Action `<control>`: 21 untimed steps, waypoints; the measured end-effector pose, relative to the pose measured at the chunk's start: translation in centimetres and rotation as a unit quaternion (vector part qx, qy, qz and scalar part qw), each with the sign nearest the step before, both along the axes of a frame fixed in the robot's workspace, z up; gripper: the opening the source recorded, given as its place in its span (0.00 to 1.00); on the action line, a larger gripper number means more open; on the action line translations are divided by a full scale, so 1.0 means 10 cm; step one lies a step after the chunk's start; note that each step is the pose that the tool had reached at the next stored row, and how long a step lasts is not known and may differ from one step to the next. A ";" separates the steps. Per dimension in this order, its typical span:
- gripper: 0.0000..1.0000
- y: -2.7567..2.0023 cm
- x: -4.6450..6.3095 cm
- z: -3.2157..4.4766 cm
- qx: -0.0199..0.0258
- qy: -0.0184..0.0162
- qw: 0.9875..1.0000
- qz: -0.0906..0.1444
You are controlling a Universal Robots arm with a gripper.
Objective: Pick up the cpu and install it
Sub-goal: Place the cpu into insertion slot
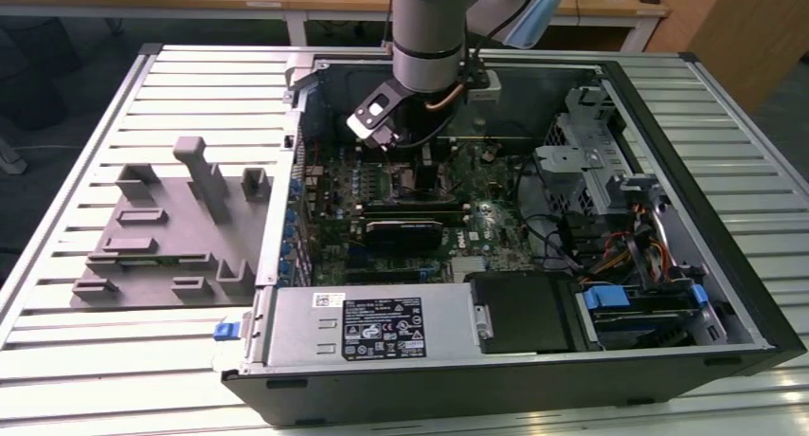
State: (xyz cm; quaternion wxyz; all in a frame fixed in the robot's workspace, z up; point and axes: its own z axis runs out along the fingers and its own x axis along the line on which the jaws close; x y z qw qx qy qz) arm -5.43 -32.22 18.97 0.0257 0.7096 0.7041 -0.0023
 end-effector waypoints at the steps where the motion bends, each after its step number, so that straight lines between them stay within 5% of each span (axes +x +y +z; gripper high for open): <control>1: 0.62 -0.001 0.00 0.002 0.000 0.000 1.000 0.000; 15: 0.62 -0.002 0.00 0.153 -0.001 0.000 1.000 0.000; 21: 0.62 -0.002 0.00 0.153 0.000 0.000 1.000 0.000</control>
